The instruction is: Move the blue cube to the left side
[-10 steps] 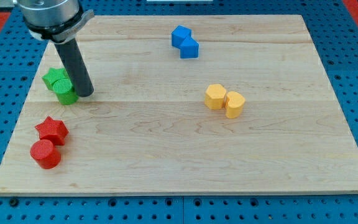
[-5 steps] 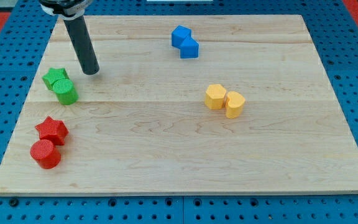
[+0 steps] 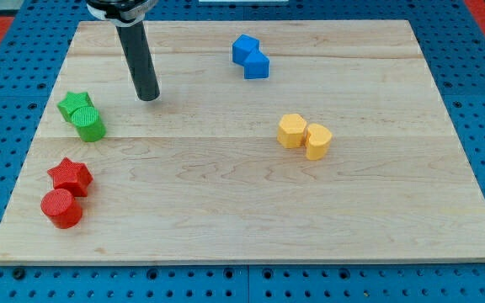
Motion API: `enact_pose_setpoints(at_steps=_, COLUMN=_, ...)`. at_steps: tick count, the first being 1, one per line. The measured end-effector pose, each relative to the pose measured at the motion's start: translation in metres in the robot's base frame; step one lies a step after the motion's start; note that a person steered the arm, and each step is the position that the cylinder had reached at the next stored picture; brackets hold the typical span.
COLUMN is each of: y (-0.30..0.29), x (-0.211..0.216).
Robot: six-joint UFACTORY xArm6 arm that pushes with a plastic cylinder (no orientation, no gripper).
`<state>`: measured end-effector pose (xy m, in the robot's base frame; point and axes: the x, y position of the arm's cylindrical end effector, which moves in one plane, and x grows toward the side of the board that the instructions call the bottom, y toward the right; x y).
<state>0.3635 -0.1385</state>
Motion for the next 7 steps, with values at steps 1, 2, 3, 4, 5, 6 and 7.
enact_pose_setpoints(at_steps=1, y=0.018, x=0.000)
enact_pose_setpoints(at_steps=2, y=0.056, x=0.000)
enact_pose_setpoints(at_steps=3, y=0.068, x=0.000)
enact_pose_setpoints(at_steps=4, y=0.082, x=0.011)
enact_pose_setpoints(at_steps=5, y=0.124, x=0.027)
enact_pose_setpoints(at_steps=6, y=0.165, x=0.024)
enact_pose_setpoints(at_steps=7, y=0.190, x=-0.027)
